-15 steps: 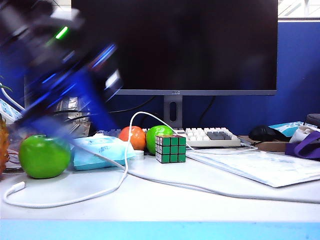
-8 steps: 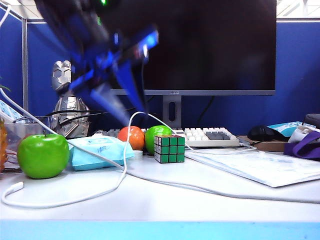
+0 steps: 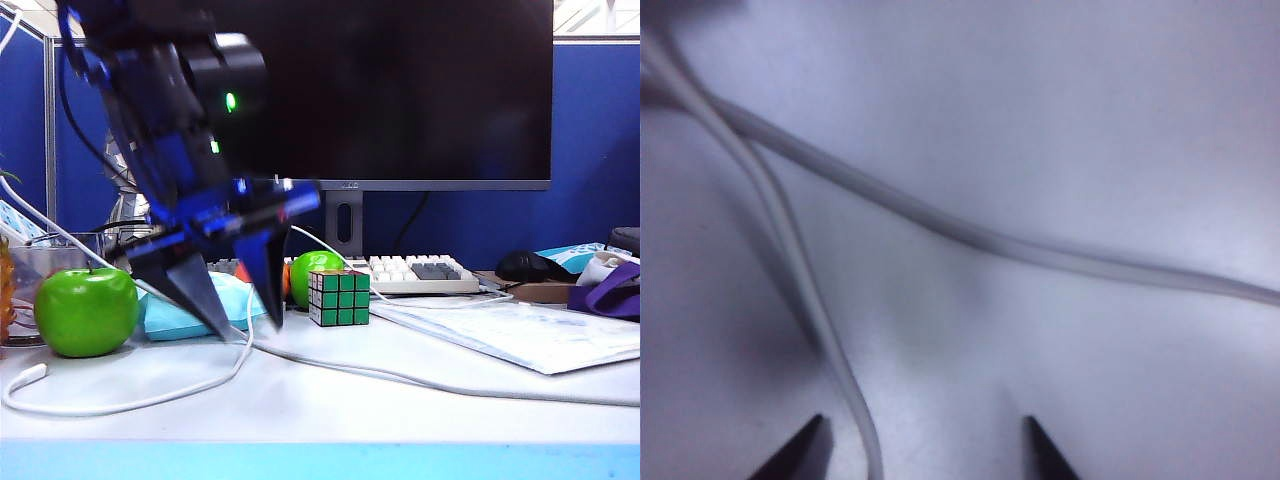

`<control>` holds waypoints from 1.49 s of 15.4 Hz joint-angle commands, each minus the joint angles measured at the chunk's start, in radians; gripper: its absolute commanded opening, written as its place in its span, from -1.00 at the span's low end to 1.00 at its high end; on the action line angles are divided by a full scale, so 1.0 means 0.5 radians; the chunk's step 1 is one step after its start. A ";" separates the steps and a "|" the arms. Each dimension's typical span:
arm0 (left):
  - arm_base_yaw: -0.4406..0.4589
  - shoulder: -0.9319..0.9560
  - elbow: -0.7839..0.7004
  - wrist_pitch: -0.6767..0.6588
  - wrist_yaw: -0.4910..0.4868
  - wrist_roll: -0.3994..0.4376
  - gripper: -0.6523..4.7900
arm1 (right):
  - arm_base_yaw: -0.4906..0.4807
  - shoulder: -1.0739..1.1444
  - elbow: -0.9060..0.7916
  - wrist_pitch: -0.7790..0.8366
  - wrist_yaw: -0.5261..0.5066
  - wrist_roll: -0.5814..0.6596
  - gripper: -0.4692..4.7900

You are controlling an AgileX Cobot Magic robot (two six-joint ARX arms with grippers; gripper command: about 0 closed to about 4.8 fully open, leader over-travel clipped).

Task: Pick up the Type-C charging cable and the charging base, insert one end of the Type-C charger into the corresponding slot on the base, and finally place the plugged-in charger back on the table.

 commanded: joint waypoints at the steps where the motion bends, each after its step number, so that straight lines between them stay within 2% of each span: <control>1: -0.005 0.113 0.005 0.036 -0.006 -0.024 0.18 | 0.004 -0.011 0.011 0.046 -0.011 0.008 -0.83; 3: -0.005 0.167 0.005 0.051 -0.005 -0.028 0.17 | 0.003 -0.011 0.011 0.040 -0.010 0.008 -0.83; 4: -0.005 0.198 0.005 0.060 0.008 -0.028 -0.02 | 0.003 -0.011 0.011 0.040 -0.010 0.008 -0.83; 5: -0.011 0.216 0.005 0.074 0.023 -0.027 -0.43 | 0.003 -0.011 0.011 0.039 -0.010 0.008 -0.83; 6: -0.013 0.216 0.005 0.089 0.047 -0.019 -0.76 | 0.003 -0.011 0.011 0.034 -0.010 0.008 -0.83; 11: -0.014 0.188 0.005 0.349 0.305 -0.052 -0.78 | 0.003 -0.011 0.011 0.025 -0.007 0.007 -0.83; 15: -0.014 0.037 0.005 0.705 0.574 -0.263 -0.78 | 0.003 -0.011 0.011 0.018 -0.003 0.006 -0.83; 17: -0.011 -0.071 0.005 1.015 0.701 -0.532 -0.78 | 0.003 -0.011 0.011 0.018 -0.003 0.006 -0.83; 18: -0.011 -0.096 0.005 1.109 0.701 -0.637 -0.78 | 0.003 -0.011 0.011 0.018 -0.003 0.006 -0.83; 19: -0.011 -0.123 0.005 1.276 0.700 -0.810 -0.78 | 0.003 -0.011 0.011 0.018 -0.003 0.006 -0.83; 20: -0.011 -0.135 0.005 1.463 0.700 -1.026 -0.78 | 0.003 -0.011 0.011 0.014 -0.003 0.006 -0.83; 21: -0.011 -0.134 0.005 1.679 0.675 -1.406 -0.78 | 0.003 -0.011 0.011 -0.027 -0.003 0.006 -0.83; 23: -0.011 -0.134 0.005 1.691 0.626 -1.566 -0.78 | 0.003 -0.011 0.011 -0.050 -0.003 0.002 -0.83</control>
